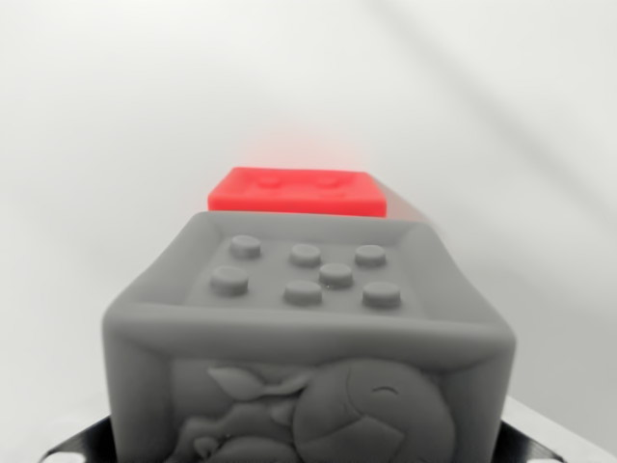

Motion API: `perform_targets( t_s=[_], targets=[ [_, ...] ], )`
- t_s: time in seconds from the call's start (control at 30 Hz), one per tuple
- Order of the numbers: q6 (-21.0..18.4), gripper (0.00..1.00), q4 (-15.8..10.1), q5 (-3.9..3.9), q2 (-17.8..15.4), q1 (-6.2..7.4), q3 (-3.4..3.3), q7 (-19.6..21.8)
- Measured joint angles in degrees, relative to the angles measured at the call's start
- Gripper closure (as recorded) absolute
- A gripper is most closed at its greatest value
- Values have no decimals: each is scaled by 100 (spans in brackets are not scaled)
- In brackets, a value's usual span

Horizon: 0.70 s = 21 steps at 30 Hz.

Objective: Destack cube

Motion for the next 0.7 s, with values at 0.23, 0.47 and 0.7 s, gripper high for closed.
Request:
perform_targets(
  t_s=[0.23,0.47,0.7],
  targets=[
    [-226,100,-13,-155,-259,44,-69,113],
    [-504,100,-17,-329,-559,63,-121,233],
    [-822,100,-9,-505,-891,63,-144,359]
  ],
)
